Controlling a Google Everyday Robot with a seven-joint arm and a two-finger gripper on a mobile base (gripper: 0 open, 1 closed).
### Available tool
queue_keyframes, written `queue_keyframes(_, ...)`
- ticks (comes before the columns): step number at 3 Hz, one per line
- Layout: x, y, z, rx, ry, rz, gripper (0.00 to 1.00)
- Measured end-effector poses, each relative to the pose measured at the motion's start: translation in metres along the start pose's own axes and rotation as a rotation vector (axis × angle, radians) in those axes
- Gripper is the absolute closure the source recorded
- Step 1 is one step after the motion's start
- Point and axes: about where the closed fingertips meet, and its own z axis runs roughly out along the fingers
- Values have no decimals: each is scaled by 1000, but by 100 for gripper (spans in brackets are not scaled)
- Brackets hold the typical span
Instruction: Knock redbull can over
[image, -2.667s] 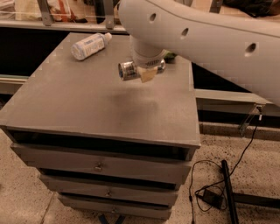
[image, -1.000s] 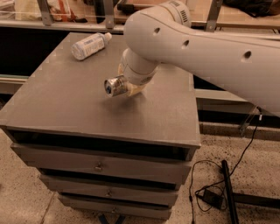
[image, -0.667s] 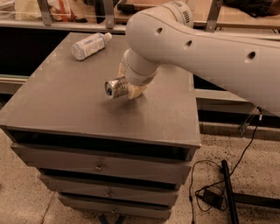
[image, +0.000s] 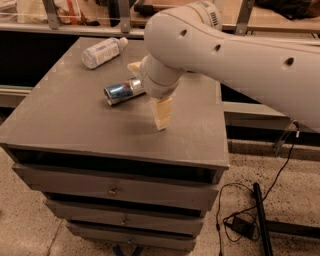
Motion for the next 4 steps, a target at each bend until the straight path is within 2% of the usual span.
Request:
queue_keyframes(1,1,-1,0,5,-7,10,0)
queue_keyframes(2,1,-20,-20,77,-3,39,0)
queue_keyframes(3,7,-43,-49,170,24,77,0)
queue_keyframes(4,16,-47,-58,183,27,118,0)
